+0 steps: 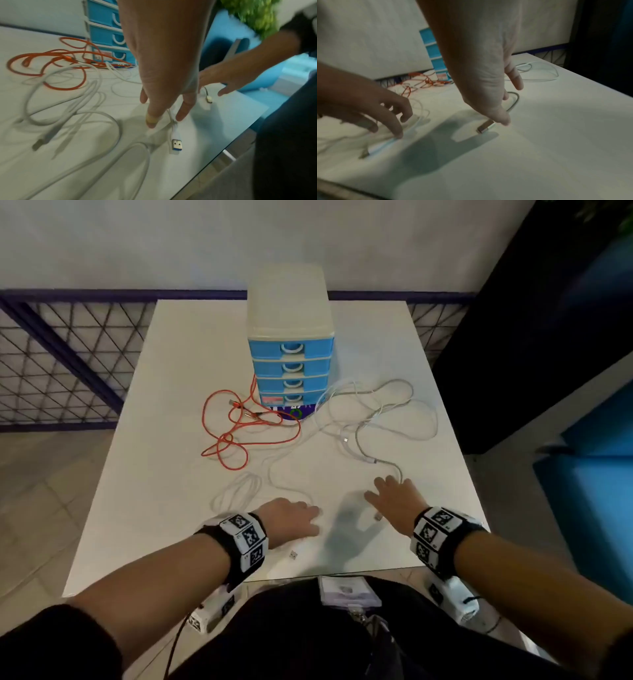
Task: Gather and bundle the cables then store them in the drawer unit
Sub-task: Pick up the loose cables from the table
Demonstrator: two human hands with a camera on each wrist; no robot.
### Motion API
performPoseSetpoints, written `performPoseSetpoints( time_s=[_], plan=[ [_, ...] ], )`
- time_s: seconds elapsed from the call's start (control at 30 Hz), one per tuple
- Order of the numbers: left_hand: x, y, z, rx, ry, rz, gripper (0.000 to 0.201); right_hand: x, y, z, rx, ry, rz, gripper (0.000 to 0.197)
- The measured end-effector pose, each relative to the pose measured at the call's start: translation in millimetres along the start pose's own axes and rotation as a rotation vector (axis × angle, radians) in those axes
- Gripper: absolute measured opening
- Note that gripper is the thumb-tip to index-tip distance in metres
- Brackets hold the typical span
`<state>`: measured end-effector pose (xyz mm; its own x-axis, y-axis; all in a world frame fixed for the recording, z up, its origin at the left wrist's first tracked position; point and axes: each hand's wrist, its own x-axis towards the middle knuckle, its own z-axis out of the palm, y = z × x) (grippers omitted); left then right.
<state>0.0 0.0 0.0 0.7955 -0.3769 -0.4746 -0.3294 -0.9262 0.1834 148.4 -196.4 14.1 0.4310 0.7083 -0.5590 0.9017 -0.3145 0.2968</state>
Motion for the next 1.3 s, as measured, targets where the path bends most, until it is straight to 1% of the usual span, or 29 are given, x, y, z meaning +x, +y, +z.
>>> performPoseSetpoints(
  time_s=[0.03, 0.13, 0.2, 0.27, 0.3, 0.37, 0.4, 0.43, 0.47, 0.5, 0.53, 0.6, 0.67, 0.7, 0.73, 0.8, 0.9, 0.93, 1.0, 1.03, 1.1, 1.13, 1.2, 1.23, 1.3],
  plan=[
    [5.7, 1.7, -1.3, 0.041, -0.032, 0.000, 0.037, 1.9, -2.4, 0.5, -0.029, -0.020, -0.004, 0.045],
    [14.6, 7.5, -3.7, 0.053, -0.116, -0.064, 0.035, 5.6, -6.9, 7.8, -0.069, -0.045, -0.036, 0.038],
    [20.0, 4.8, 1.6, -0.045, -0.133, -0.134, 0.043, 6.6, -1.0, 14.3, -0.063, -0.043, -0.086, 0.037],
    [22.6, -1.4, 2.8, -0.024, -0.097, -0.110, 0.046, 5.9, 8.2, 16.5, -0.048, -0.025, -0.128, 0.037],
    [21.9, -4.2, 3.2, -0.074, -0.059, -0.134, 0.044, 6.5, 12.8, 17.0, -0.016, -0.001, -0.145, 0.037],
    [18.7, -7.4, -1.3, -0.171, 0.037, -0.185, 0.027, 11.1, 20.3, 14.9, 0.105, 0.044, -0.146, 0.034],
    [18.9, -9.2, -2.3, -0.188, 0.115, -0.178, 0.017, 14.4, 23.5, 11.6, 0.239, 0.056, -0.128, 0.031],
    [19.8, -10.3, -4.1, -0.272, 0.213, -0.199, 0.015, 18.0, 25.9, 6.3, 0.434, 0.081, -0.089, 0.025],
    [23.1, -10.6, -7.7, -0.411, 0.311, -0.252, 0.020, 23.0, 26.5, 0.5, 0.693, 0.103, -0.035, 0.017],
    [28.4, -10.9, -11.3, -0.589, 0.422, -0.328, 0.024, 27.4, 26.0, -7.6, 0.968, 0.116, 0.008, 0.008],
    [34.2, -12.3, -16.3, -0.765, 0.523, -0.412, 0.025, 32.6, 24.7, -18.9, 1.213, 0.134, 0.046, 0.002],
    [48.1, -16.4, -29.6, -1.029, 0.717, -0.536, 0.019, 42.4, 20.0, -38.7, 1.592, 0.170, 0.127, 0.005],
    [59.5, -19.1, -43.9, -1.197, 0.815, -0.602, 0.011, 49.4, 12.4, -57.6, 1.876, 0.146, 0.179, 0.004],
    [64.8, -19.6, -50.9, -1.258, 0.835, -0.624, 0.008, 53.5, 8.5, -63.8, 1.952, 0.140, 0.199, 0.002],
    [70.1, -20.2, -56.5, -1.294, 0.849, -0.635, 0.008, 58.5, 5.5, -66.1, 1.975, 0.149, 0.217, 0.004],
    [80.4, -21.3, -62.2, -1.295, 0.850, -0.632, 0.007, 65.5, 1.8, -67.0, 1.964, 0.179, 0.261, 0.017],
    [88.6, -23.4, -64.3, -1.253, 0.802, -0.604, 0.007, 71.2, 3.4, -62.5, 2.059, 0.182, 0.316, 0.026],
    [90.5, -23.8, -64.1, -1.250, 0.780, -0.590, 0.008, 72.6, 4.6, -60.0, 2.080, 0.177, 0.318, 0.028],
    [93.9, -24.4, -64.4, -1.283, 0.733, -0.563, 0.006, 76.5, 8.2, -51.6, 2.033, 0.206, 0.337, 0.027],
    [95.2, -25.2, -65.7, -1.316, 0.695, -0.540, 0.007, 78.4, 9.9, -47.3, 1.983, 0.237, 0.364, 0.026],
    [99.2, -29.9, -69.8, -1.350, 0.584, -0.498, 0.012, 80.3, 15.9, -39.6, 1.941, 0.282, 0.467, 0.025],
    [101.4, -33.4, -70.7, -1.336, 0.544, -0.505, 0.014, 80.5, 20.1, -36.2, 1.975, 0.296, 0.525, 0.026],
    [107.3, -43.1, -73.2, -1.291, 0.538, -0.560, 0.014, 79.1, 30.9, -33.6, 2.096, 0.319, 0.596, 0.028],
    [110.7, -48.4, -75.8, -1.275, 0.553, -0.589, 0.015, 77.3, 36.6, -35.3, 2.117, 0.322, 0.593, 0.028],
    [120.1, -58.5, -85.2, -1.322, 0.560, -0.620, 0.021, 78.0, 47.1, -39.0, 2.047, 0.337, 0.553, 0.027]
  ],
)
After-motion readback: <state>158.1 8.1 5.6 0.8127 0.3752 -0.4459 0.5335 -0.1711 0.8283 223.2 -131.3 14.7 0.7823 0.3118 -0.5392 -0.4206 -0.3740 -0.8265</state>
